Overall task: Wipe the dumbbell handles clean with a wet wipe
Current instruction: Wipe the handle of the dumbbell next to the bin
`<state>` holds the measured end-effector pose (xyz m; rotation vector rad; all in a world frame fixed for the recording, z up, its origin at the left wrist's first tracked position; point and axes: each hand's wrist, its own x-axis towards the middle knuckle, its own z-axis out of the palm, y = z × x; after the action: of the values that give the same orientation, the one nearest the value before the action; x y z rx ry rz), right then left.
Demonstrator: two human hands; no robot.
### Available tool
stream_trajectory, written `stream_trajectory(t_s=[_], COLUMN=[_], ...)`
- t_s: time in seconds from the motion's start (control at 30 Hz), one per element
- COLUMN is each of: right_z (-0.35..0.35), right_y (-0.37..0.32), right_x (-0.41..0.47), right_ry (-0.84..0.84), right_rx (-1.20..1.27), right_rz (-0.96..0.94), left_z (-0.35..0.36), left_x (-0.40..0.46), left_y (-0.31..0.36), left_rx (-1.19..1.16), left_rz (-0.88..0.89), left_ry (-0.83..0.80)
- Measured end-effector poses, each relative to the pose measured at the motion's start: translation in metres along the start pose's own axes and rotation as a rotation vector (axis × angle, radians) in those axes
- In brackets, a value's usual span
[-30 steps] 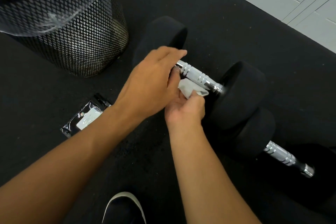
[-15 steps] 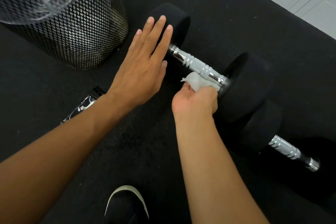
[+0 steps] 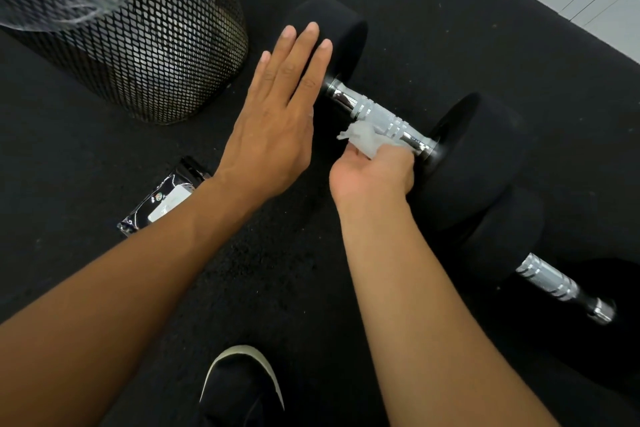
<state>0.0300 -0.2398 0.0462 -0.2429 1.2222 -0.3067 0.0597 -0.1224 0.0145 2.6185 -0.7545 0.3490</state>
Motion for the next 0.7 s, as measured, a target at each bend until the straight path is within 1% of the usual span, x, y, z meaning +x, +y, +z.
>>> stream_trajectory(t_s=[0.03,0.07,0.1,0.2,0.27,0.33,0.4,0.53,0.63,0.7], right_z=[0.005,0.009,0.011,0.001,-0.008,-0.013,-0.008,0.013,0.023,0.024], right_y=[-0.002,-0.001,-0.001,0.002,0.005,0.01,0.014,0.027,0.035,0.038], right_x=[0.002,0.002,0.006,0.005,0.001,0.001,0.007,0.024,0.032,0.033], right_ry=[-0.017,-0.023,-0.04,-0.106,-0.175,-0.182,-0.183,-0.164,-0.16,-0.118], right_rx=[0.044,0.14,0.153,0.088,0.11,0.115,0.053,-0.202,-0.3,-0.343], right_rz=[0.046,0.078,0.079,0.07,0.071,0.088,0.103,0.089,0.067,0.084], left_z=[0.0,0.0,-0.001,-0.001,-0.002,-0.003,-0.004,-0.008,-0.007,-0.007], left_x=[-0.001,-0.001,-0.001,-0.001,-0.001,-0.002,-0.003,-0.004,-0.003,-0.003], left_y=[0.001,0.001,0.0,0.0,-0.001,-0.002,-0.003,-0.005,-0.003,-0.003], left_rx=[-0.012,-0.019,-0.02,-0.035,-0.041,-0.022,-0.009,-0.016,-0.024,-0.025], left_rz=[-0.004,-0.006,-0.008,-0.002,-0.005,0.002,0.017,0.021,0.017,0.012], left_ry=[-0.001,0.002,0.005,0.004,0.003,-0.008,-0.022,-0.036,-0.027,-0.028])
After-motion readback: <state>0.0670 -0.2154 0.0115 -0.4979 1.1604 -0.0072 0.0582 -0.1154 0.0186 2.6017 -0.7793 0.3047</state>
